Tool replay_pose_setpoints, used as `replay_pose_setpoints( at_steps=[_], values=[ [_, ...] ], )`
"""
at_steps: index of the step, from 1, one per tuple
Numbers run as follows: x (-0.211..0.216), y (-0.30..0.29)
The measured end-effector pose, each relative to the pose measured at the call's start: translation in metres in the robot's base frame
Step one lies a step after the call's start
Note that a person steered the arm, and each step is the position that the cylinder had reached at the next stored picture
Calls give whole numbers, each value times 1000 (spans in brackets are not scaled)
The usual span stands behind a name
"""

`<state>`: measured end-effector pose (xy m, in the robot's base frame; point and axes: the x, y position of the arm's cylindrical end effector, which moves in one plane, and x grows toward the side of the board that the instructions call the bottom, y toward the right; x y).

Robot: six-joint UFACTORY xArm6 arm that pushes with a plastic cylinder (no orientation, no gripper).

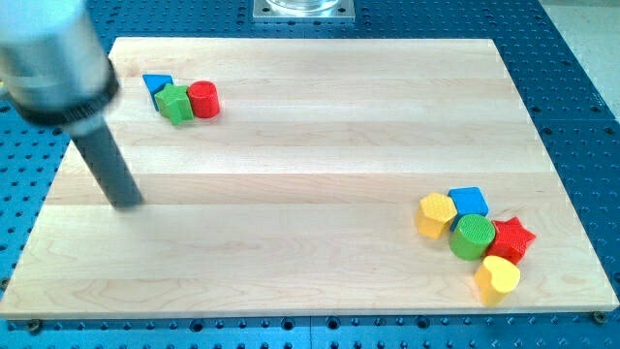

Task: Separate the triangle green star and red circle from each other

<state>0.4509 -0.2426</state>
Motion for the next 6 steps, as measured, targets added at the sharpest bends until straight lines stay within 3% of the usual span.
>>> replay_pose_setpoints(
  at_steps=[1, 2, 3, 4, 5, 6],
  values=[
    [-88, -62],
    [-130, -49],
    [-141, 9],
    [-106, 92],
    [-42, 185],
    [-20, 208]
  ],
)
